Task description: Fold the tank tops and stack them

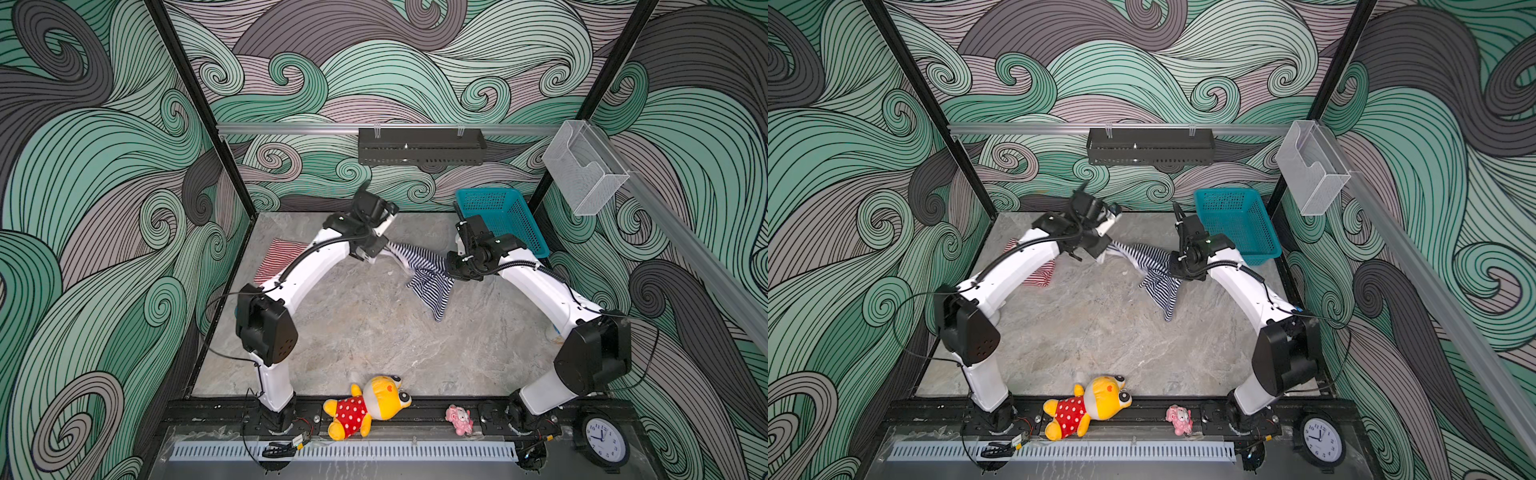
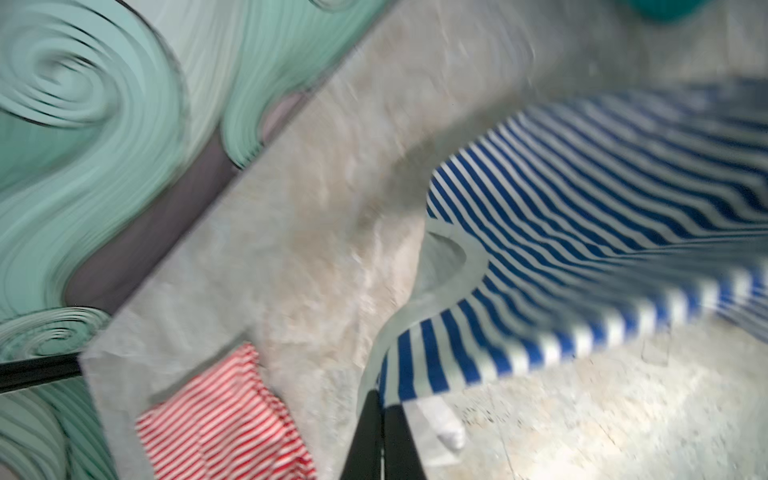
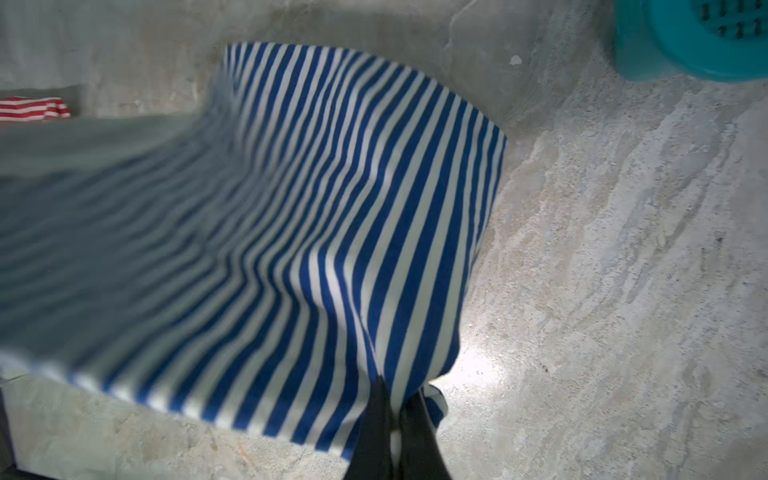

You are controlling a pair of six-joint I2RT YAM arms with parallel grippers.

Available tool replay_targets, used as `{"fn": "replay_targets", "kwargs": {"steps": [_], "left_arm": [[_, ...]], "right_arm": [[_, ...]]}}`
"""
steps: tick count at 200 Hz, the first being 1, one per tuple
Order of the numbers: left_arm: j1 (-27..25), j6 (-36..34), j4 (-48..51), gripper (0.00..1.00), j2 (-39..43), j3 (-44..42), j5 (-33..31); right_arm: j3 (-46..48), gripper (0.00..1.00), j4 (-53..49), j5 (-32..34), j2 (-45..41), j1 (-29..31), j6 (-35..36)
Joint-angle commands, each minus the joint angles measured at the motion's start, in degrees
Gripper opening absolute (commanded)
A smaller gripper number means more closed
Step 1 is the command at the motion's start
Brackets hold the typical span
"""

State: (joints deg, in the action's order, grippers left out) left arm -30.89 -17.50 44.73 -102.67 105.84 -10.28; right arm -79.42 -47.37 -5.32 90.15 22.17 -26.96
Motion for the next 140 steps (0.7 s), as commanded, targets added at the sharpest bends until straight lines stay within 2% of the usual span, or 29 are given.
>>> {"fn": "replay_targets", "kwargs": {"steps": [1, 22, 51, 100, 140], "left_arm": [[1.0, -5.0, -3.3, 0.00, -1.6, 0.6, -4.0], [4.9, -5.3, -8.7, 0.00, -7.2, 0.4, -6.4], [9.0, -2.6, -7.6, 0.00, -16.8, 9.9, -7.6], [9.5, -4.6, -13.1, 0.00, -24.8, 18.1, -7.5], [9.8, -5.1, -10.7, 0.00, -29.8, 26.5, -8.6]], "right_arm": [[0.6, 0.00, 3.1, -6.2, -3.7, -0.2, 2.2], [-2.1, 0.00, 2.2, -10.0, -1.7, 0.1, 3.9], [-4.1, 0.00, 0.3, -8.8, 2.0, 0.6, 4.6], [-5.9, 0.00, 2.4, -14.4, 6.6, 1.5, 3.9], [-7.6, 0.00, 1.2, -11.6, 7.5, 2.2, 3.4]]}}
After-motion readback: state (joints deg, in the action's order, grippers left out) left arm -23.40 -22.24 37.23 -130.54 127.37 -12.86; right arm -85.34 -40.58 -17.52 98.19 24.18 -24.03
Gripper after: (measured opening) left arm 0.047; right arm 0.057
